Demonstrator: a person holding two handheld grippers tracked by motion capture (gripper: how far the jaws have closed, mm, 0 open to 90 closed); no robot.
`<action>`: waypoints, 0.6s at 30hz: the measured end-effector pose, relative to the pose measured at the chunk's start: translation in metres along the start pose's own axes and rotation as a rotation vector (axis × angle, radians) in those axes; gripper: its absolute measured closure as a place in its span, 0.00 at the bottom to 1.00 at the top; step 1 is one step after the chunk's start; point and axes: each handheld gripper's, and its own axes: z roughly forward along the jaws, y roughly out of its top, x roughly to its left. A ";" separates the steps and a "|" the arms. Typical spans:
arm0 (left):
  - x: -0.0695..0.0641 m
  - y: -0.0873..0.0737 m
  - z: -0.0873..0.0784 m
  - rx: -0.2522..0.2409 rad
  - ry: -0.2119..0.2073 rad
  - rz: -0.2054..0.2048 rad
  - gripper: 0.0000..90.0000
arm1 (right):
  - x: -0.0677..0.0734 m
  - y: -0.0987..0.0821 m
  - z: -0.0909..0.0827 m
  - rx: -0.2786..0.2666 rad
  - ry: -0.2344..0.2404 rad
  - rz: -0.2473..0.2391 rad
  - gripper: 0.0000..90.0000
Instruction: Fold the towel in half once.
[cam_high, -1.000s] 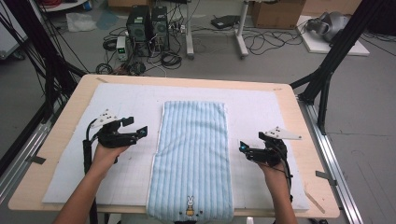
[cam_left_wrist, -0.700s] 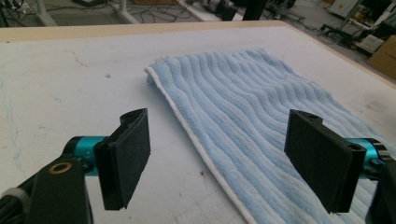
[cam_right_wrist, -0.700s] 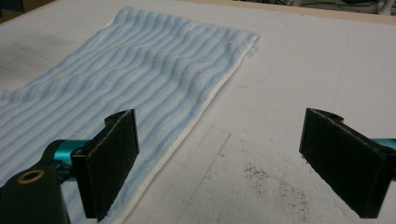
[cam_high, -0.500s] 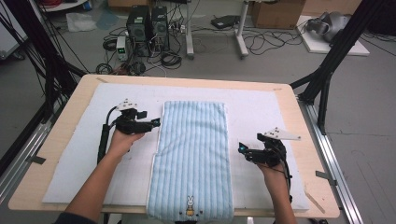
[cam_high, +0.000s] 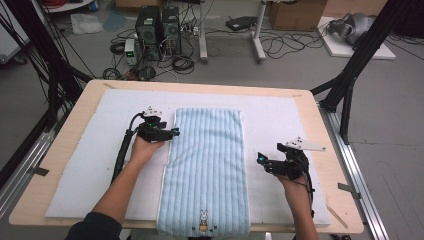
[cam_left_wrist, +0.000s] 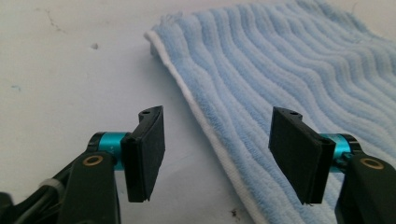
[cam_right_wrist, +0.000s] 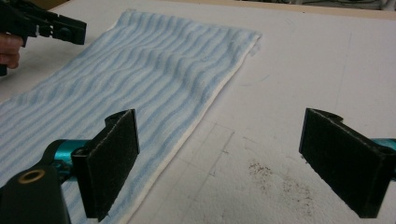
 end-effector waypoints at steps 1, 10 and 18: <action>-0.001 -0.001 0.002 0.011 -0.001 0.008 0.44 | 0.000 0.000 0.000 0.002 -0.001 0.006 0.13; -0.013 -0.004 0.008 0.051 0.041 0.138 0.74 | 0.000 -0.001 0.003 0.020 -0.009 0.020 0.13; -0.014 -0.004 0.009 0.047 0.007 0.135 0.97 | 0.003 0.005 0.014 0.033 -0.022 0.010 0.15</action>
